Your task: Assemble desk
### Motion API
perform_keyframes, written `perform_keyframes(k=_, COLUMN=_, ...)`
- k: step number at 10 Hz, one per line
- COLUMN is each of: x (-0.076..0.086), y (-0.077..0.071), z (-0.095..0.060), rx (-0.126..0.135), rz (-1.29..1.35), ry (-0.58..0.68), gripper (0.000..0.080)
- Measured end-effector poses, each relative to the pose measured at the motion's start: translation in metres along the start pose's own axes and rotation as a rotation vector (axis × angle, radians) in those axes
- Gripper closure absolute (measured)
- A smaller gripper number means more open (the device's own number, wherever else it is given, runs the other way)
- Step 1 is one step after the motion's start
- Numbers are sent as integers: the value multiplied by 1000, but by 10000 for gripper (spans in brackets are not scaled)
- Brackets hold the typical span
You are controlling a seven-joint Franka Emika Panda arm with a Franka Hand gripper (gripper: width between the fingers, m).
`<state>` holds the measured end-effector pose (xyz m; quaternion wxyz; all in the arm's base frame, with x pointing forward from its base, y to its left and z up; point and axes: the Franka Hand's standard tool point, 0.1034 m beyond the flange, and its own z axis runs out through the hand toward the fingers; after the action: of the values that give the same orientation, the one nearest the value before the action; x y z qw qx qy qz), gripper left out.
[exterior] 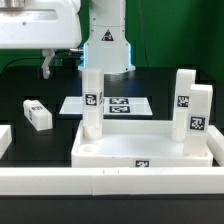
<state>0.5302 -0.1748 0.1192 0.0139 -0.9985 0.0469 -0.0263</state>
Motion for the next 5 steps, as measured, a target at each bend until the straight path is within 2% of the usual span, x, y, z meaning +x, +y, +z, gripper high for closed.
perform_keyframes(k=2, x=0, y=1, z=0, rx=-2, rz=1, ry=2, gripper=151)
perform_keyframes(k=3, x=-8, y=-2, z=3, rx=22, rz=2, ry=-61, gripper=151)
perform_keyframes(k=4, x=-21, y=9, z=11, rx=52, rz=13, ry=-145, gripper=151)
perform_keyframes(k=5, x=-31, y=22, z=21, rx=57, rz=34, ry=-196, gripper=151)
